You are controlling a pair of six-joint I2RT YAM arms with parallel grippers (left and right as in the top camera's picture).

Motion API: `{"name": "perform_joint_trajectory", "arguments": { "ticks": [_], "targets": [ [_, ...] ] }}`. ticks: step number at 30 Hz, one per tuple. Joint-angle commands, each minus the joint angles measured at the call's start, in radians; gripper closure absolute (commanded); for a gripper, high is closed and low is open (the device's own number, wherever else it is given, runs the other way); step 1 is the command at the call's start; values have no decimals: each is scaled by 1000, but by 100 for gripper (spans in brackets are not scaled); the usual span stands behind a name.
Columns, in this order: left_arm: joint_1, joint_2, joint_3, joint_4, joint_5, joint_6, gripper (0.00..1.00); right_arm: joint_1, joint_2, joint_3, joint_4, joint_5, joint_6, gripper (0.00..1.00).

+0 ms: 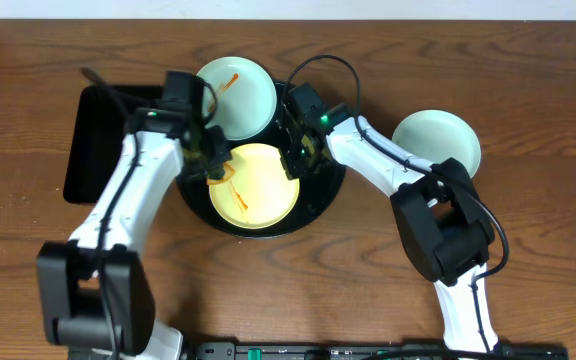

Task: Clean dirty plates on tray and stack at the side
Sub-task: 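Bring the left-held sponge onto the yellow plate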

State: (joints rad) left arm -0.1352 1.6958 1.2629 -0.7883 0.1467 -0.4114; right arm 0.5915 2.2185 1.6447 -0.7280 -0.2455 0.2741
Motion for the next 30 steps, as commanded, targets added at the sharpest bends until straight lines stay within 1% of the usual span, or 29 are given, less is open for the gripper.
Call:
{"name": "perform_joint_trajectory", "arguments": {
  "ticks": [1,4,8,12,15,20,22,27,30],
  "targets": [
    [-23,62,-4,11,-70,-2,92,3,6,0,-1,-5,26,99],
    [-40,126,-4,13,-103,-39,92,-1,6,0,-1,-5,25,99],
    [-59,199,-4,11,-105,-81,92,-8,6,0,-1,-6,26,99],
    [-106,233,-4,12,-83,-92,92,-13,6,0,2,-5,25,99],
    [-165,245,-4,7,-80,-93,93,-19,6,0,5,-5,25,99],
    [-257,246,-18,-16,-80,-208,93,-30,6,0,3,-6,25,99],
    [-278,246,-29,-19,-80,-235,93,-31,6,0,3,-6,25,99],
    [-274,246,-49,-2,-110,-268,93,-31,6,0,3,-6,25,99],
    [-253,246,-49,29,-185,-268,92,-31,6,0,2,-6,25,99]
  ]
}}
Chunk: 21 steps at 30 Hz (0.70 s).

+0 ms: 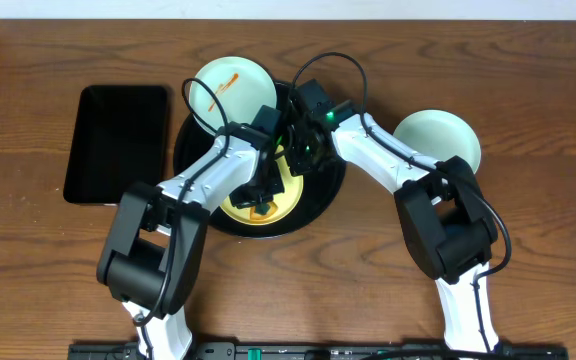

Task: Clean dirty plates on tray and stack at the side
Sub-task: 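Bring the left-held sponge onto the yellow plate, then scrub the yellow plate with the sponge while right gripper holds its rim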

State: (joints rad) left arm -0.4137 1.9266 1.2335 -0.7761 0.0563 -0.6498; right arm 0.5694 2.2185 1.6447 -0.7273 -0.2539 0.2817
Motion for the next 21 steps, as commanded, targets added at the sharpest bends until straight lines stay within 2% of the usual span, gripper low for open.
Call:
{"name": "perform_joint_trajectory", "arguments": {
  "ticks": [1,7,11,14,19,21],
  "targets": [
    [33,15,-20,32,-127,-29,92,-9,6,0,0,2,18,99],
    [56,15,-26,104,-330,-29,93,-6,6,0,-6,2,17,99],
    [59,15,-39,125,-331,-45,93,-6,6,0,-10,2,17,99],
    [59,15,-39,103,-207,-48,93,-6,6,0,-11,2,17,99],
    [59,15,-39,44,132,-39,93,-6,6,0,-11,3,17,99],
    [59,15,-39,17,222,-5,93,-6,6,0,-14,3,17,99]
  ]
}}
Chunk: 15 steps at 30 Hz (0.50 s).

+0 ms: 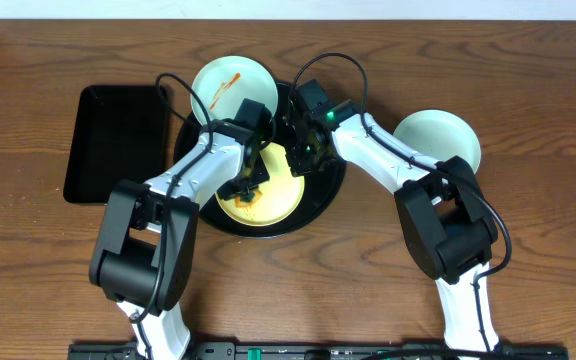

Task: Clean dirty plates on tray and stack at the side
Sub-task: 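Scrub the yellow plate with the sponge while right gripper holds its rim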

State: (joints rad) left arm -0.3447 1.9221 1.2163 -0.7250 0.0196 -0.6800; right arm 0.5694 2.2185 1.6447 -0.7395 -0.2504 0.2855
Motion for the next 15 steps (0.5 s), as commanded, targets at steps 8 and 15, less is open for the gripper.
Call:
{"name": "perform_joint_trajectory", "arguments": {
  "ticks": [8,15],
  "targets": [
    [-9,19,-21,-88,183,147,93,-6,6,-4,-2,-1,13,99],
    [-9,19,-21,-55,-159,-110,93,-6,6,-5,-3,-1,13,99]
  ]
}}
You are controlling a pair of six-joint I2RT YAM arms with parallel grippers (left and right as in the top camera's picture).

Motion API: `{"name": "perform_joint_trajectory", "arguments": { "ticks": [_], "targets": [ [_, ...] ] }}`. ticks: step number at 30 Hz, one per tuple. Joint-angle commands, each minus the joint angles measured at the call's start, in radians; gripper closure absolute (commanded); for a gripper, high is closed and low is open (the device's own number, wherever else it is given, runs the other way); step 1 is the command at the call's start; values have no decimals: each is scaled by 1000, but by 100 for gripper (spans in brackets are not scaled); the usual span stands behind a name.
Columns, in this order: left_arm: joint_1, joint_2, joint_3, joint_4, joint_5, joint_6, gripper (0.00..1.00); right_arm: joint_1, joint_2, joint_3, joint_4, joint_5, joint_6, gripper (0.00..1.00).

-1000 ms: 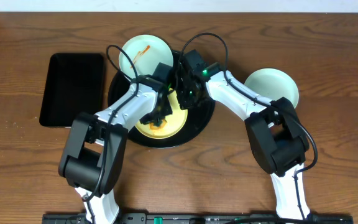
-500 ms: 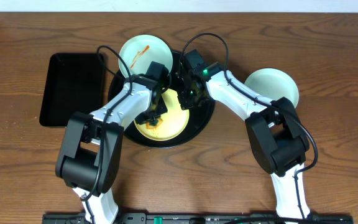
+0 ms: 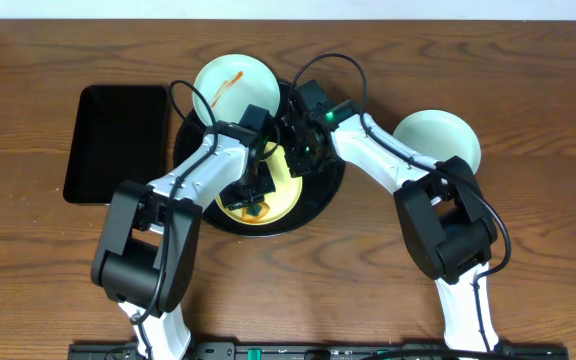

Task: Clean dirty plates on tray and stack at the side
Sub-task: 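Scrub the yellow plate with the sponge while right gripper holds its rim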

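A yellow plate (image 3: 280,190) lies on the round black tray (image 3: 330,188) in the overhead view. My left gripper (image 3: 249,203) is low over the plate's front-left part, shut on a small brownish sponge (image 3: 247,209) that presses on the plate. My right gripper (image 3: 298,160) sits at the plate's far-right rim and appears shut on it, fingers pointing down. A pale green plate with an orange streak (image 3: 230,90) rests at the tray's far-left edge. A clean pale green plate (image 3: 438,140) lies on the table to the right.
A black rectangular tray (image 3: 116,130) lies on the left of the wooden table (image 3: 528,90). Both white arms cross over the round tray, and cables loop above it.
My left gripper with the sponge has shifted a little toward the plate's front edge. The right gripper and all the plates are where they were.
First my left gripper held the sponge at the yellow plate's left rim, where an orange streak showed. Then it was over the plate's middle, then slightly left, and now nearer the front. The right gripper stayed at the rim throughout.
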State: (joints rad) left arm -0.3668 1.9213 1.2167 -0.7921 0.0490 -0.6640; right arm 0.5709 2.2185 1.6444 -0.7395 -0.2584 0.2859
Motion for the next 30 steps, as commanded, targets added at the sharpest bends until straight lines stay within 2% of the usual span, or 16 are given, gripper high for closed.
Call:
{"name": "perform_joint_trajectory", "arguments": {
  "ticks": [1,3,10,13,15,20,25,30],
  "targets": [
    [13,20,-22,12,-189,-154,92,-8,6,-5,-3,7,13,99],
    [8,20,-22,8,-186,-213,93,-8,6,-5,-2,7,13,99],
    [-9,20,-22,7,-66,-217,93,-8,7,-5,-1,8,13,99],
    [-8,20,-22,41,56,-71,93,-8,7,-5,-2,8,13,99],
    [-9,20,-22,66,82,4,92,-8,7,-5,-3,8,13,99],
    [3,20,-22,119,68,115,93,-6,7,-6,-10,7,13,99],
    [39,20,-22,130,-16,98,93,-8,7,-28,-16,9,18,99],
    [76,20,-22,111,-24,76,92,-19,7,-71,-8,18,58,99]
  ]
}}
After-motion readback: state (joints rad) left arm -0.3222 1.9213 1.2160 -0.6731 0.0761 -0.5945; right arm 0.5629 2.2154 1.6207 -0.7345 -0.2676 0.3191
